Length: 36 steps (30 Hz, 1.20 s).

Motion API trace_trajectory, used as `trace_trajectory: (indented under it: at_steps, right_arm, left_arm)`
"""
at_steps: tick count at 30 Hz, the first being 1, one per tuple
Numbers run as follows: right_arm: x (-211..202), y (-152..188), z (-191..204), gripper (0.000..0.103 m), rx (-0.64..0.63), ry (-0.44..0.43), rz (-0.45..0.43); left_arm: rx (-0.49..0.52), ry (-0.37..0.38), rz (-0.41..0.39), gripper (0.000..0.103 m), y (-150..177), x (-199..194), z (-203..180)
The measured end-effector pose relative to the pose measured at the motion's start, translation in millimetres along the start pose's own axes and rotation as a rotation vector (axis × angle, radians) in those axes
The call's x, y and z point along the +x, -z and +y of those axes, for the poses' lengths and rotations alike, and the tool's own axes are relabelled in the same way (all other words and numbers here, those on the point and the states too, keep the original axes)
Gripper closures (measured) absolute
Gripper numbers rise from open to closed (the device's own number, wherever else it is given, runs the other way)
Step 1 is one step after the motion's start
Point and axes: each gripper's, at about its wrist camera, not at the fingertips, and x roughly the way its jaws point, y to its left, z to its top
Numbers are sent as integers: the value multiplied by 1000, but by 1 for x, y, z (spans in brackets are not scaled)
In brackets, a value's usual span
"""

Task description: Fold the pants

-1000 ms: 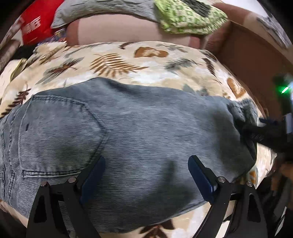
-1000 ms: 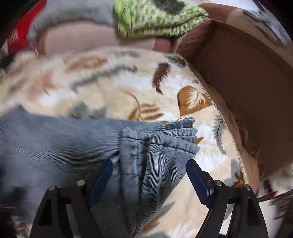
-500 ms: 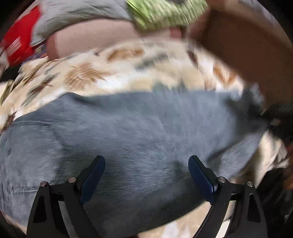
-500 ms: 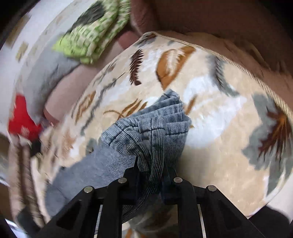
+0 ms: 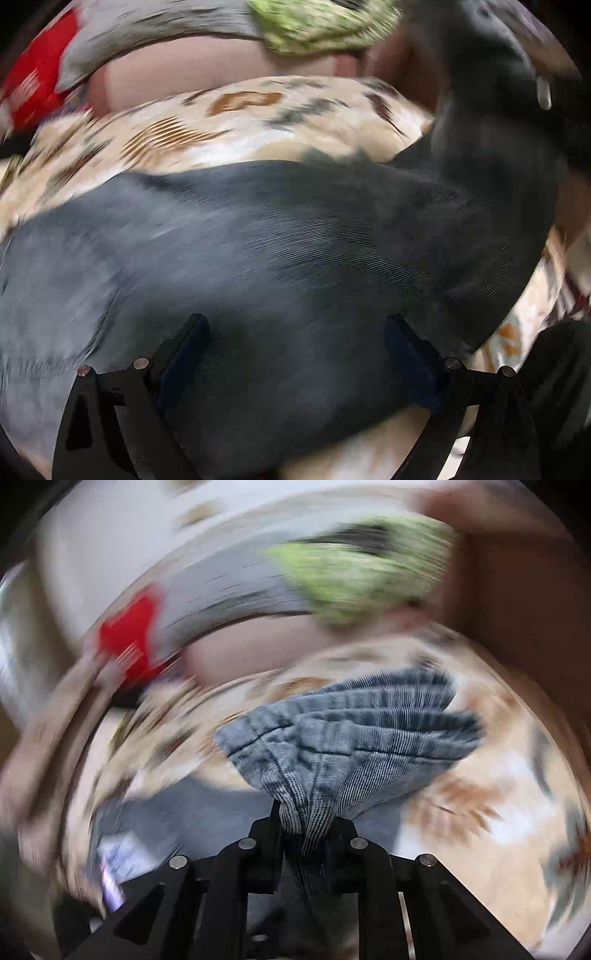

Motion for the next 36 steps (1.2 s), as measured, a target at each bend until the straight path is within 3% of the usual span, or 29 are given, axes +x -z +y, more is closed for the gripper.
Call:
trace_trajectory:
  at_steps: [2,3,4,5,6,7,10,14,16,19,20,22,25,26,28,30,34,36]
  right_arm:
    - [13,18,42,84,-161,-50,56]
    - [28,34,57,79,-242,-73,121]
    - [42,49,67,77,-296,-86,182]
    - [53,60,67,62,-270,-129,212]
    - [67,73,66,41,-263,-136,269]
    - [74,80,69,35,-291,-121,303]
    - [64,85,75,21,-332,-148,277]
    - [42,63,38,20,-86,-247,223]
    - [30,58,10,19,74,-290,195]
    - [25,51,-26,19,247,-266,157]
    - [33,53,-29,19,236,-223,198]
    - [54,67,-30,20,183,-82,364]
    - [33,73,-42,20,234,-97,309]
    - [23,70,-49,20,261,-76,280]
    - [8,57,-61,20,287,-30,233]
    - [0,31,-67,20,273,-25,194]
    - [25,-16,-49,19,161,-60,208]
    - [54,-29,-31,20,82,-78,256]
  left_arm:
    - [-105,-30,-10,7,15,-24,35]
    - [-145,-82,-12,9,25,-37,53]
    - [-97,-204,7,12,36,-42,59]
    - [-84,-239,-7,12,45,-48,64]
    - [-111,-210,-30,12,54,-57,73]
    - [-160,-169,-37,12,59,-67,82]
    - [-236,-197,-80,12,59,-89,92]
    - [-307,-121,-149,11,41,-106,93]
    - [-290,-135,-169,11,25,-106,84]
    - [-284,-150,-195,11,-1,-99,71]
    - [-271,-162,-182,11,-12,-91,63]
    - [-202,-186,-139,11,-24,-71,41]
    - [-65,-264,17,11,-25,-21,18]
    - [0,-286,123,11,-14,3,12]
    - [-16,-272,62,8,4,2,19]
    - [-18,-265,65,8,7,-3,22]
    - [-2,-267,50,8,9,-4,22]
    - [-15,-250,45,8,10,-4,24]
